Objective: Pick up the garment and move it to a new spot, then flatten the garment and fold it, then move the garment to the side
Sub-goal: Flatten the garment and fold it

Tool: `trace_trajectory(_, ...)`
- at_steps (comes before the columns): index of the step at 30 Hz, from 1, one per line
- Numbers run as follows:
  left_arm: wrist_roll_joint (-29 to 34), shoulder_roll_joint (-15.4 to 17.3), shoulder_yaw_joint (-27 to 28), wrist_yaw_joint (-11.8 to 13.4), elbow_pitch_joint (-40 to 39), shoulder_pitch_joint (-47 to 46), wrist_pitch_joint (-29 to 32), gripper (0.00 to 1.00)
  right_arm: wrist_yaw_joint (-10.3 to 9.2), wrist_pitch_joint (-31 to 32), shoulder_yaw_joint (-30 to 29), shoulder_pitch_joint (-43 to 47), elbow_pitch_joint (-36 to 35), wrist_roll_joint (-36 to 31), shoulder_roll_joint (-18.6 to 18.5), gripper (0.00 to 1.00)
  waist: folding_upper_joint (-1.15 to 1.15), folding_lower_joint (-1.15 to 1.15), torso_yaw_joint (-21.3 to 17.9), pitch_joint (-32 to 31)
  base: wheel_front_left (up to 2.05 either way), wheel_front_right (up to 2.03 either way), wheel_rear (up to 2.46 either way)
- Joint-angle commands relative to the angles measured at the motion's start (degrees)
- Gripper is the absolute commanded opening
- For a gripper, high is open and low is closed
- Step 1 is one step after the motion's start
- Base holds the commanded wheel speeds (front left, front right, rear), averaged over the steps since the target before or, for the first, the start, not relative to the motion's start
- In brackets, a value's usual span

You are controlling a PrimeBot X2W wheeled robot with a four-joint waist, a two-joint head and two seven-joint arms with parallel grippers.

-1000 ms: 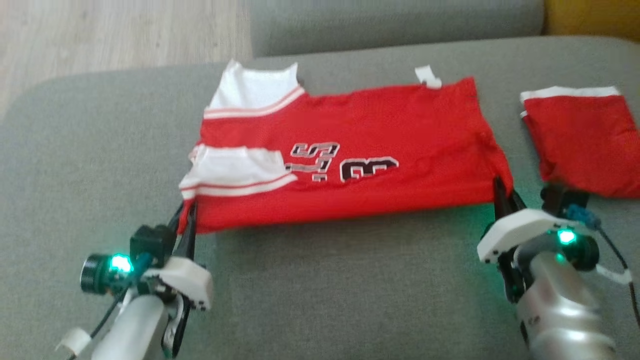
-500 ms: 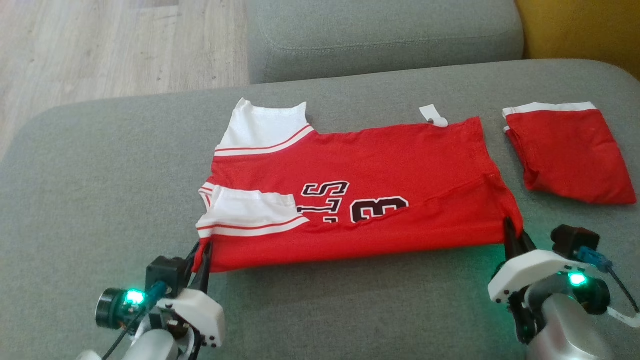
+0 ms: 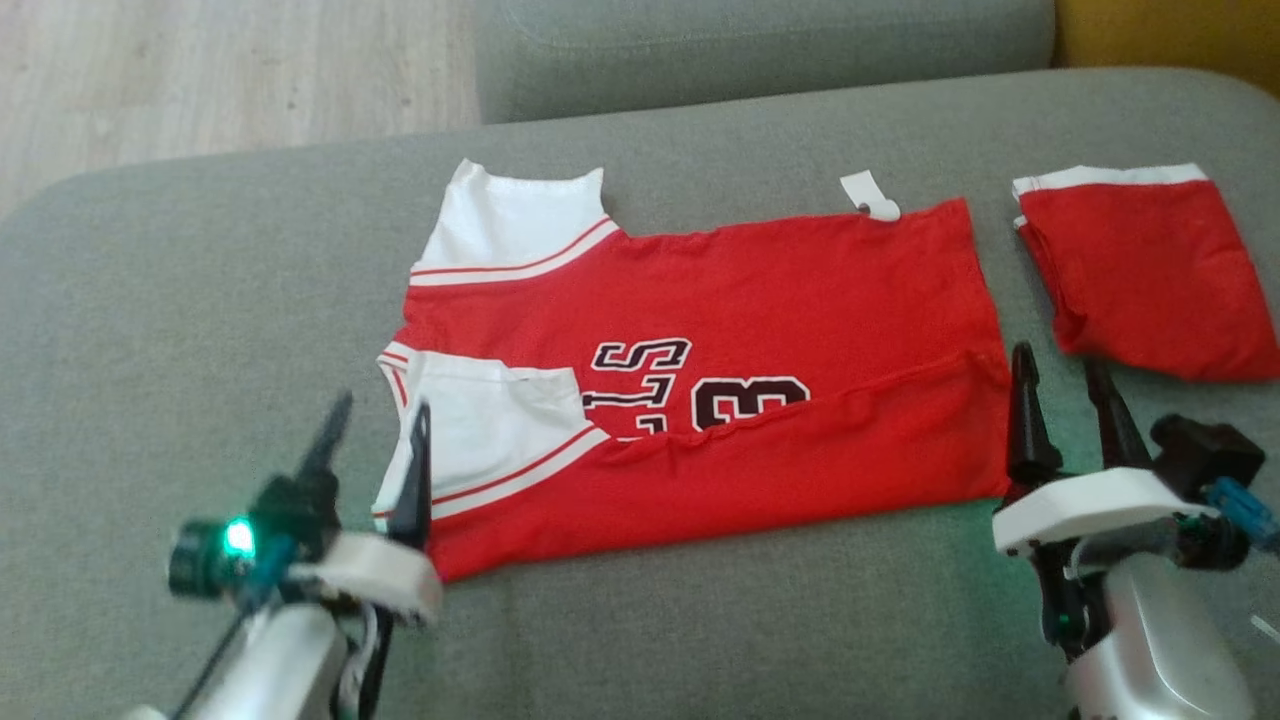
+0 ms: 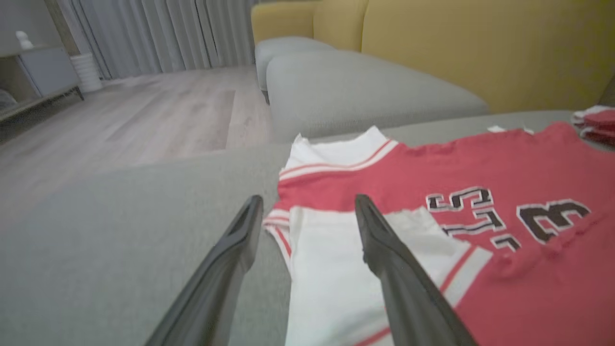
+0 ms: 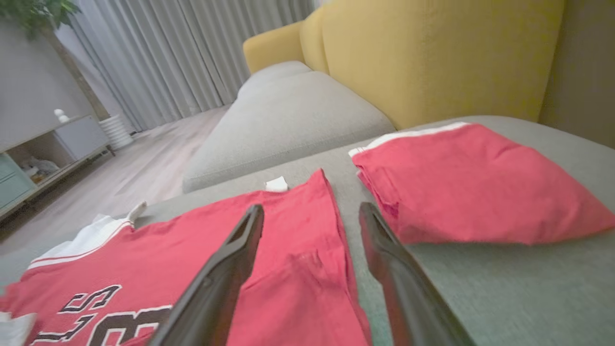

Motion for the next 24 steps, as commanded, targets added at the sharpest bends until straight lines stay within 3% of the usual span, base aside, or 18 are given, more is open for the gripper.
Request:
trace_trajectory(1, 0.44, 1.54, 3.20, 0.23, -2.72, -5.36, -1.97, 1.00, -0.05, -1.04, 2.29, -0.13, -3.54, 0.32, -0.20, 1.00, 0.00, -0.01, -0.75, 1.26, 0.00, 0.00, 0.00)
trace_trajectory(5, 0.98, 3.27, 4.44, -1.48, -4.29, -11.08, -2.98, 1.00, -0.05, -1.63, 3.35, -0.48, -8.32, 1.79, -0.20, 1.00, 0.00, -0.01, -2.36, 4.31, 0.00, 0.00, 0.00)
trace_trajectory(8, 1.39, 5.85, 4.37, -4.50, -4.01, -17.96, 0.13, 1.00, -0.05, -1.77, 5.01, -1.96, -11.17, 0.68, -0.20, 1.00, 0.00, -0.01, -4.02, 7.56, 0.00, 0.00, 0.00)
trace_trajectory(12, 2.13, 10.01, 2.48, -11.16, -0.24, -29.57, 9.31, 1.00, -0.05, -1.83, 6.18, -5.14, -13.97, 0.66, -0.20, 1.00, 0.00, -0.01, -6.24, 12.13, 0.00, 0.00, 0.00)
trace_trajectory(15, 1.15, 12.06, 0.88, -14.49, 5.33, -37.46, 17.79, 1.00, -0.05, -1.87, 7.04, -7.48, -15.59, 1.49, -0.20, 1.00, 0.00, -0.01, -8.04, 15.14, 0.00, 0.00, 0.00)
trace_trajectory(19, -1.57, 14.05, -1.24, -15.89, 12.34, -44.84, 26.39, 1.00, -0.05, -1.91, 8.31, -9.28, -17.11, 3.59, -0.20, 1.00, 0.00, -0.01, -10.42, 18.38, 0.00, 0.00, 0.00)
trace_trajectory(24, -5.50, 15.80, -5.34, -16.10, 17.38, -49.75, 30.39, 1.00, -0.05, -1.93, 10.07, -9.61, -20.03, 5.86, -0.20, 1.00, 0.00, -0.01, -12.39, 21.58, 0.00, 0.00, 0.00)
